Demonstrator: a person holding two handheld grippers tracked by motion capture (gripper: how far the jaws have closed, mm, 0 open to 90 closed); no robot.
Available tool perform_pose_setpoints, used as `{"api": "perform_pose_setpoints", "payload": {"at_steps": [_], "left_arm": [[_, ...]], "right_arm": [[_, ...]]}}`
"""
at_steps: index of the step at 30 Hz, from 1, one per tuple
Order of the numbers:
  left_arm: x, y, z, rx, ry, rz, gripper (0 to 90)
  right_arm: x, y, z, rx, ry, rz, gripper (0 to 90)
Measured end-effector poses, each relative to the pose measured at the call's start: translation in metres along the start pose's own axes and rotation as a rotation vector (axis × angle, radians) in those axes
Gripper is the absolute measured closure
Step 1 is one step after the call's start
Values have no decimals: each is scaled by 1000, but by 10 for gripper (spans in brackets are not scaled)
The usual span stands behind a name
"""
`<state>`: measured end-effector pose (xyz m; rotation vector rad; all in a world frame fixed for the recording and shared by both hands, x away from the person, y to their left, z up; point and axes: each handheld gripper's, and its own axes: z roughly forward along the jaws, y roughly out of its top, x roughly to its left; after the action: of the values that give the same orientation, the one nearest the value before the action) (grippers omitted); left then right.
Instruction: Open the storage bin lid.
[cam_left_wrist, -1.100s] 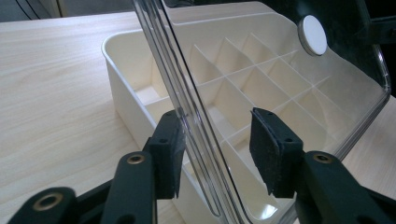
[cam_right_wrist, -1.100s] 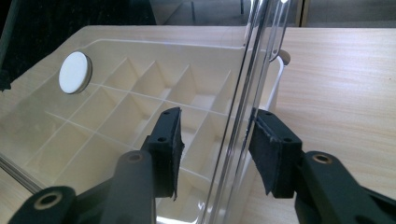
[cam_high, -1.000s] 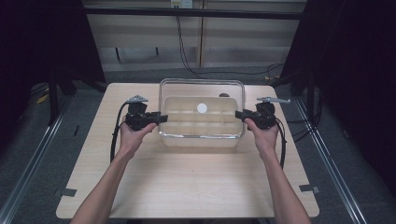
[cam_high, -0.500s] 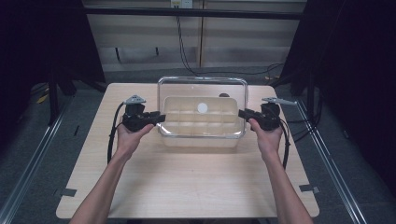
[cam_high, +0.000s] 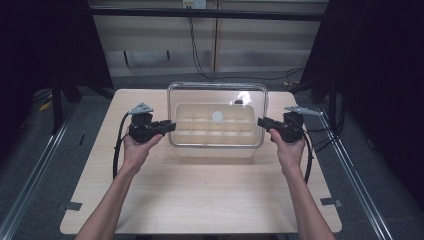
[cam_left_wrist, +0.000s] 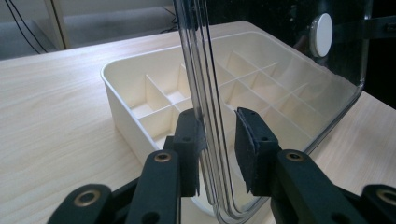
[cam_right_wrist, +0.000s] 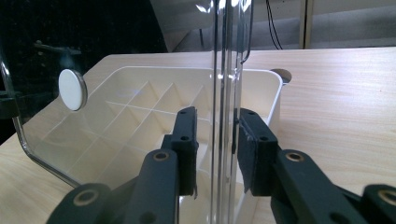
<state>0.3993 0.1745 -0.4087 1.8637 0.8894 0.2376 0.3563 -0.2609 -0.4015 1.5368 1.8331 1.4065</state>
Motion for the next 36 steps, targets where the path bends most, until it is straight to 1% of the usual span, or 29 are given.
{"api": "perform_pose_setpoints", "payload": {"at_steps": [3, 7, 8, 12, 16, 25, 26, 29, 30, 34, 36], "left_arm": [[-1, -1, -1, 1, -2, 7, 718], [-1, -2, -2, -2, -5, 5, 726], [-1, -3, -3, -3, -20, -8, 731], [-4, -5, -5, 6, -11, 6, 737], [-5, -6, -6, 10, -8, 10, 738], [-6, -13, -13, -13, -15, -8, 740], [-7, -13, -14, -13, -13, -4, 741], [-8, -14, -16, -10, -12, 1, 744], [-8, -14, -16, -12, -17, -2, 745], [-9, -15, -17, -17, -30, -15, 748], [-12, -16, -17, -15, -25, -7, 749]], "right_arm": [[-1, 0, -2, -8, 10, -1, 709], [1, -1, -6, -16, 8, -16, 709], [1, -1, -6, -17, 7, -18, 709], [1, -2, -9, -26, 15, -19, 710], [3, -4, -11, -26, 12, -28, 711], [6, -8, -14, -30, 33, -27, 717], [7, -9, -14, -25, 33, -42, 718], [7, -11, -14, -23, 34, -41, 718], [6, -12, -15, -25, 41, -39, 718], [6, -14, -17, -28, 42, -35, 718], [6, -15, -20, -28, 46, -35, 719]]}}
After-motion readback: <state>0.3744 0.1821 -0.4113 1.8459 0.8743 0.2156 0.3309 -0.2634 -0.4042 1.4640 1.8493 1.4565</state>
